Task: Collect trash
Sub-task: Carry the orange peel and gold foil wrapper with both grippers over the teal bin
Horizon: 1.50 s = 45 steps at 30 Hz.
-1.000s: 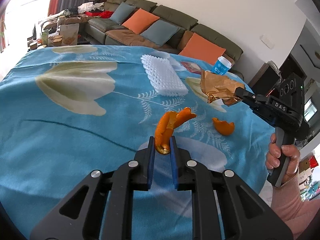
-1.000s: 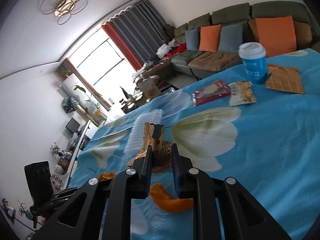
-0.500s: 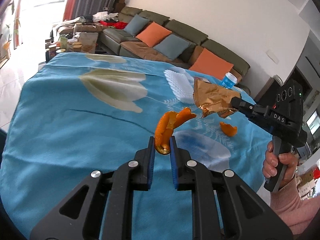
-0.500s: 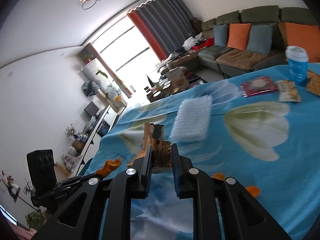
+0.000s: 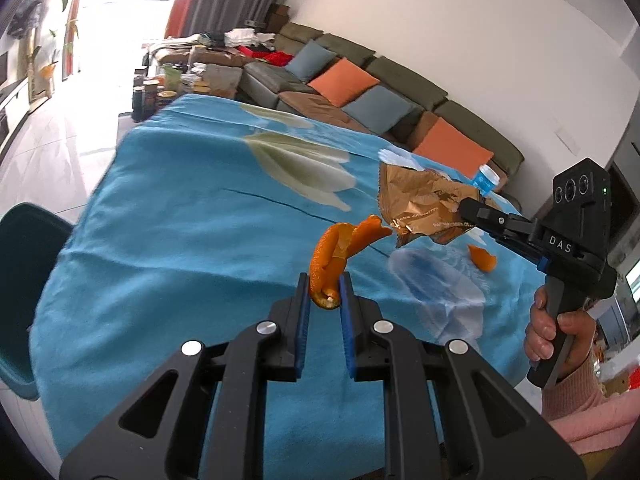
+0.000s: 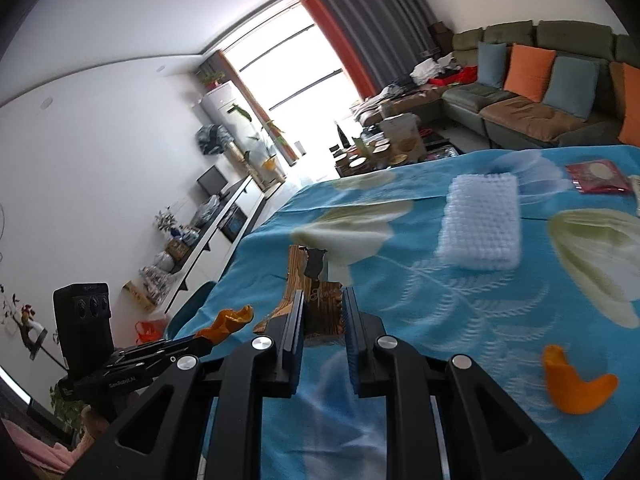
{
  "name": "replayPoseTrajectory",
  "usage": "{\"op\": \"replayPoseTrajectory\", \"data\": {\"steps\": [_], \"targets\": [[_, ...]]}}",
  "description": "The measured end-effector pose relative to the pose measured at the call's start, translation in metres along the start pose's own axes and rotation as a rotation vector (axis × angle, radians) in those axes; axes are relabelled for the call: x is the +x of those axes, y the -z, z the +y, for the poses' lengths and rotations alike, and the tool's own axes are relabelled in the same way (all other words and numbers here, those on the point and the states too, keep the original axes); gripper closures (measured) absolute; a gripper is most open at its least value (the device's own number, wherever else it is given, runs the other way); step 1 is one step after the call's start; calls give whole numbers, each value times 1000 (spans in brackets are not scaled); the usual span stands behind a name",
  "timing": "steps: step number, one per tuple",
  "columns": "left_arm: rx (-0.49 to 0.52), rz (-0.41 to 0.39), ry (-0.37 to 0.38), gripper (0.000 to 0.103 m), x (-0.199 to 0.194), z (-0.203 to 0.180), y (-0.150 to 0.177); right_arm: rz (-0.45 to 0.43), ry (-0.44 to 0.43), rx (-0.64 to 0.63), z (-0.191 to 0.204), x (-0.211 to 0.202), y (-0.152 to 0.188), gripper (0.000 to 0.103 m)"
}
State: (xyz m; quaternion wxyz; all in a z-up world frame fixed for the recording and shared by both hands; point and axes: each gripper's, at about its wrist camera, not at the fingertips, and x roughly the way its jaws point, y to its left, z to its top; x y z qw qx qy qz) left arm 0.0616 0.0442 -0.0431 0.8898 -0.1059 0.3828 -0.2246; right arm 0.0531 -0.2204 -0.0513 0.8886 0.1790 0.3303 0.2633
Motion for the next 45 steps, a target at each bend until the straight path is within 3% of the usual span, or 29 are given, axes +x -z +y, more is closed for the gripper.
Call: {"op": "replayPoseTrajectory", "data": {"steps": [45], "targets": [[-257, -201, -267, 88, -126, 124, 29, 188, -218, -210, 130, 117, -11, 86]]}}
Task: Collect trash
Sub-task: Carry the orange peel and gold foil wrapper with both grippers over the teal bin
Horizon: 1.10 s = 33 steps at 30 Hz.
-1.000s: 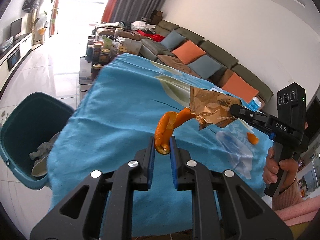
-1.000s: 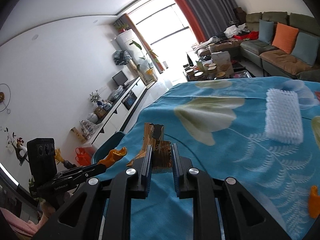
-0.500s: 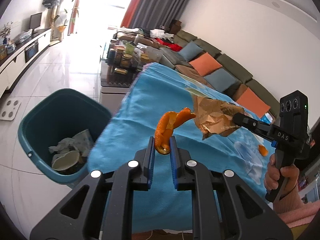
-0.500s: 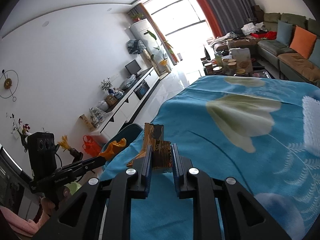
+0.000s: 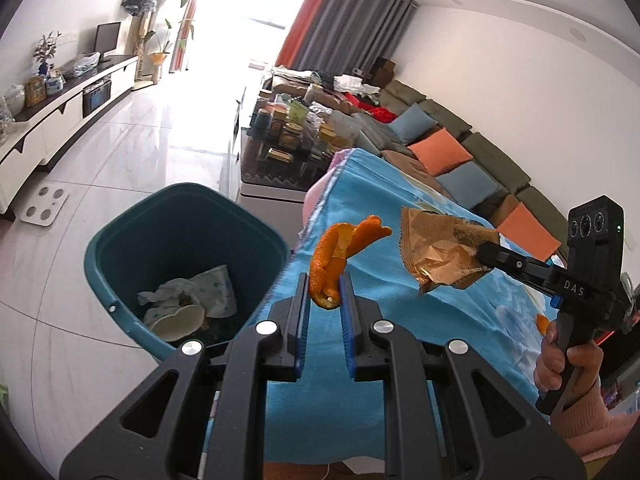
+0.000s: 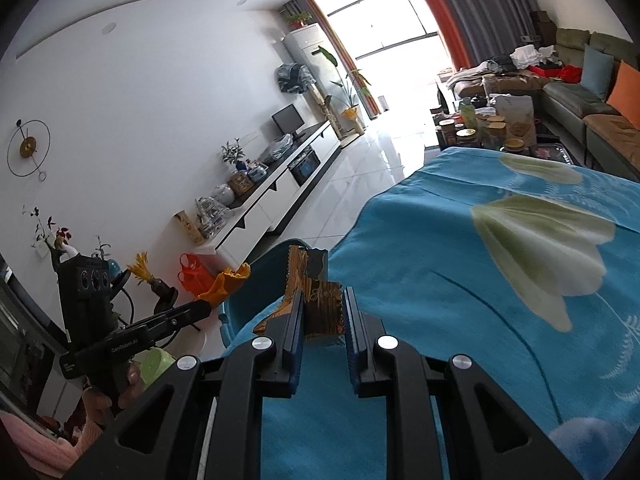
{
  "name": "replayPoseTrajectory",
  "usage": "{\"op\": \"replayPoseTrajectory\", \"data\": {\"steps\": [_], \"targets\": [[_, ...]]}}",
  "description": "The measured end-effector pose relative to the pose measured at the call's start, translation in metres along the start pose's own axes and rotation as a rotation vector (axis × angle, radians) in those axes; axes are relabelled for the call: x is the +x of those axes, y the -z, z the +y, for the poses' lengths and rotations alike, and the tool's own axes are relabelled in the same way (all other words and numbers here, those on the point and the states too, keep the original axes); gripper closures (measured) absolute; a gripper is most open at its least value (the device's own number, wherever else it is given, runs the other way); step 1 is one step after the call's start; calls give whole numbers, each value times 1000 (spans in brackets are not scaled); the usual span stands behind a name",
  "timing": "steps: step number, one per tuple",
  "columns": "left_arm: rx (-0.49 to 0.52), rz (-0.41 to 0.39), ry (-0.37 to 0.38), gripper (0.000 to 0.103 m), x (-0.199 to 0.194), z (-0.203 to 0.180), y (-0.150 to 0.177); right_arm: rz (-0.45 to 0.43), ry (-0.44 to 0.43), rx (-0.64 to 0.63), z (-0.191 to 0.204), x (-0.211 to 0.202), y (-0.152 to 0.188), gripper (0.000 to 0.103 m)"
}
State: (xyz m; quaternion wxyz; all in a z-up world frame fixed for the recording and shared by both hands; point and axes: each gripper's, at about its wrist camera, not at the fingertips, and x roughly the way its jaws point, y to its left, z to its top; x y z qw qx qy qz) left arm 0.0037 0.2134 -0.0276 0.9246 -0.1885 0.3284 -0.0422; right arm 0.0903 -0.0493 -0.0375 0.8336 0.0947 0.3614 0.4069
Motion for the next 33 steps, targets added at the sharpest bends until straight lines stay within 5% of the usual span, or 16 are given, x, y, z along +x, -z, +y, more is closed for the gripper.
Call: {"op": "replayPoseTrajectory", "data": {"steps": [33], "targets": [[-141, 1, -138, 88, 3, 54, 5, 81, -34, -91, 43, 66, -19, 86]]}}
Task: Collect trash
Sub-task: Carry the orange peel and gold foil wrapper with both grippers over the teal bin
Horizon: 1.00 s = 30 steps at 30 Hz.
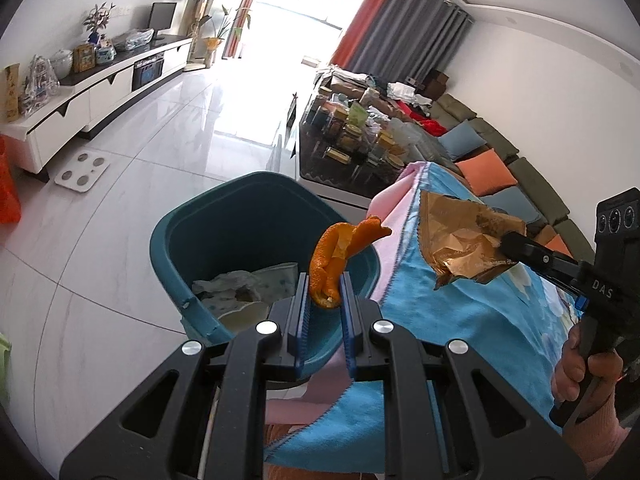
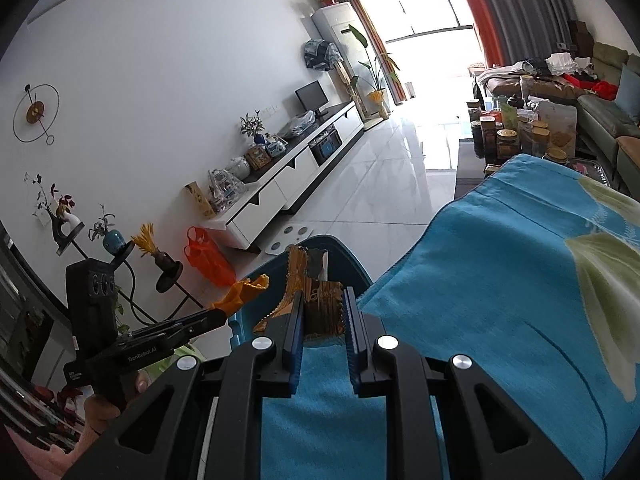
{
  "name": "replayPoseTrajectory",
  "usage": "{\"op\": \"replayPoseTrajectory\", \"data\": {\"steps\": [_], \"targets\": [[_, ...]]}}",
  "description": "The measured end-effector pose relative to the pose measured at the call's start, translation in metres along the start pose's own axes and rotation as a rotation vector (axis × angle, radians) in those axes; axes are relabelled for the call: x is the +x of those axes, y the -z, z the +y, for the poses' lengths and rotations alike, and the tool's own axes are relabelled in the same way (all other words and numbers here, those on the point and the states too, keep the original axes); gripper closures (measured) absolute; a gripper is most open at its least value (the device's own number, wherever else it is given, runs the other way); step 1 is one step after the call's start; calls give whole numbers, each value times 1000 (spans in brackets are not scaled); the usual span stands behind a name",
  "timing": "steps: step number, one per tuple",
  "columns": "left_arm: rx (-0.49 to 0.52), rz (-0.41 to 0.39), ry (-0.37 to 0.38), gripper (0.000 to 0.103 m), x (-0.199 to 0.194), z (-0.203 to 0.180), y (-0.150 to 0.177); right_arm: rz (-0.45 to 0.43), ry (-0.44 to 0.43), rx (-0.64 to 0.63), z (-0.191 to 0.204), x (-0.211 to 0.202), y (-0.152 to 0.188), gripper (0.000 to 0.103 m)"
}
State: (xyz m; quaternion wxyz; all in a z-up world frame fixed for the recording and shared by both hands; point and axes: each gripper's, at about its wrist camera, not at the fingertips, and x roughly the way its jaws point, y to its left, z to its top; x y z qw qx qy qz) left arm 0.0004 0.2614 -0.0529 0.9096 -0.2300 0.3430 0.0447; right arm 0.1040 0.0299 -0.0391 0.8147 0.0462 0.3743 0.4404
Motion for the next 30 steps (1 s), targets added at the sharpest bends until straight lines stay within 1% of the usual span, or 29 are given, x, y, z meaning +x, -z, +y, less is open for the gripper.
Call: {"op": "replayPoseTrajectory", "data": {"steps": [11, 21, 30], "targets": [[-28, 19, -24, 88, 13, 9, 0, 49, 13, -15, 12, 29, -5, 86], [-57, 53, -50, 88, 34, 15, 2, 99, 39, -35, 21, 55, -5, 86], [-74, 66, -68, 88, 51, 17, -1, 144, 54, -53, 29, 77, -9, 86]]}}
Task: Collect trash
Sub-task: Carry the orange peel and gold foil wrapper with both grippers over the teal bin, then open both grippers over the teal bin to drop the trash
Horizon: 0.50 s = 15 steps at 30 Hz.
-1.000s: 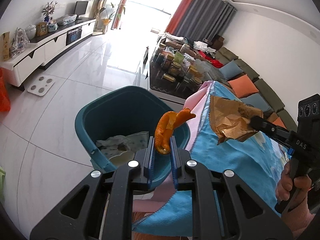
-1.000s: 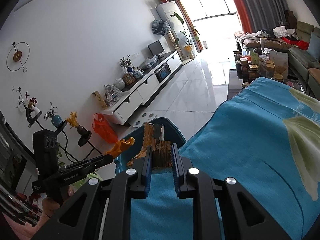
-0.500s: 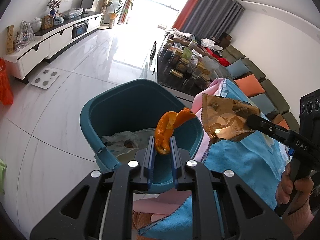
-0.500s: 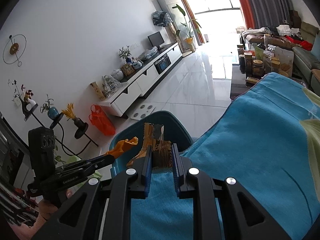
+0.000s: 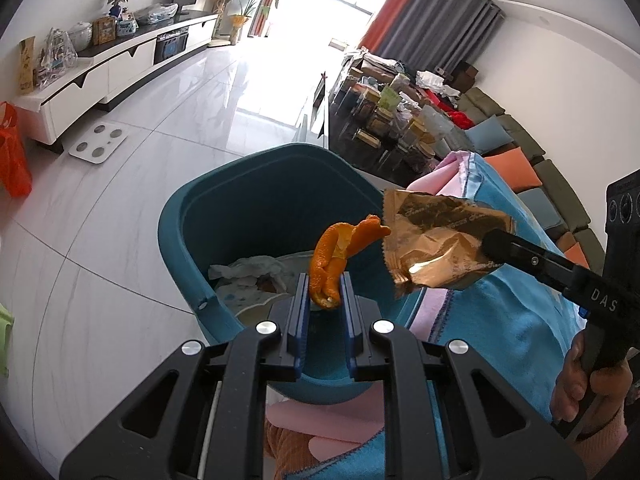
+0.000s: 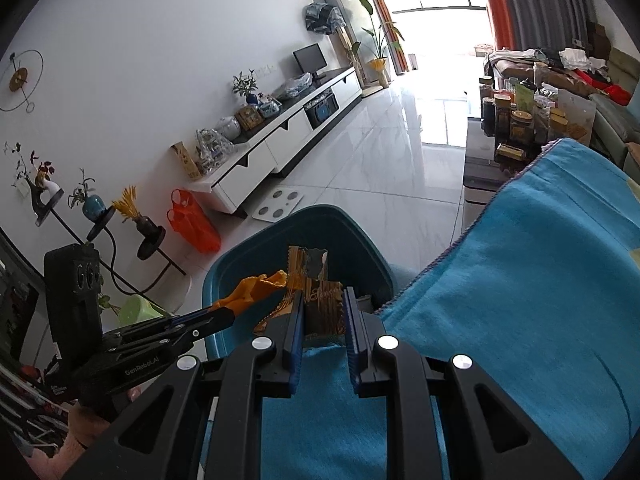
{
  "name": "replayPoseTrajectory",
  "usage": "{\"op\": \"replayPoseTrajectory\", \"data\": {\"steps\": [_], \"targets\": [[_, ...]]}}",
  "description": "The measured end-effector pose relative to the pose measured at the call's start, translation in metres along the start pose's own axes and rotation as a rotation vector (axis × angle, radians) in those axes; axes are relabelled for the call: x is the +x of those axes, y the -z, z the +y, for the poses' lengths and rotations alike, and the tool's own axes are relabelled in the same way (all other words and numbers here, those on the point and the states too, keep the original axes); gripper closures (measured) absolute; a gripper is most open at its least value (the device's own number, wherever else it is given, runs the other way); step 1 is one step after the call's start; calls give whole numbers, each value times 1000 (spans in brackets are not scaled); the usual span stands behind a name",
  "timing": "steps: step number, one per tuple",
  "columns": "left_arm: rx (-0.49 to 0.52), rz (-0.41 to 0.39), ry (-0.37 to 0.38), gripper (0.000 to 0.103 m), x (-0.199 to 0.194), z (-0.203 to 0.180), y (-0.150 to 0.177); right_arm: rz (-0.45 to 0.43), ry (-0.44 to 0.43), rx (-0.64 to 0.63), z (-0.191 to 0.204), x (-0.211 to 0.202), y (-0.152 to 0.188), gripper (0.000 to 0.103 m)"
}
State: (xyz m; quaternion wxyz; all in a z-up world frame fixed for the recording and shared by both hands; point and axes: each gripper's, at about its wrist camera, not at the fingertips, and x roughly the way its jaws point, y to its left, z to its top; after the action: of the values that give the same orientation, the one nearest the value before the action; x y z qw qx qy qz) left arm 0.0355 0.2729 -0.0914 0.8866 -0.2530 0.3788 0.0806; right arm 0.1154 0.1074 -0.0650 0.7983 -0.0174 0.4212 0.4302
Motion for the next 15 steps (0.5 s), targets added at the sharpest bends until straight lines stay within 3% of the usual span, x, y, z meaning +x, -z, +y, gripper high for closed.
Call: {"op": "replayPoseTrajectory", "data": {"steps": [5, 11, 15], "targets": [[-8, 10, -5, 88, 9, 1, 1, 23, 11, -12, 9, 12, -2, 86], [-15, 17, 4, 80, 17, -3, 0, 30, 11, -10, 14, 21, -5, 84], [-15, 14, 9, 78, 20, -4, -1, 31, 5, -3, 12, 23, -6, 77]]}}
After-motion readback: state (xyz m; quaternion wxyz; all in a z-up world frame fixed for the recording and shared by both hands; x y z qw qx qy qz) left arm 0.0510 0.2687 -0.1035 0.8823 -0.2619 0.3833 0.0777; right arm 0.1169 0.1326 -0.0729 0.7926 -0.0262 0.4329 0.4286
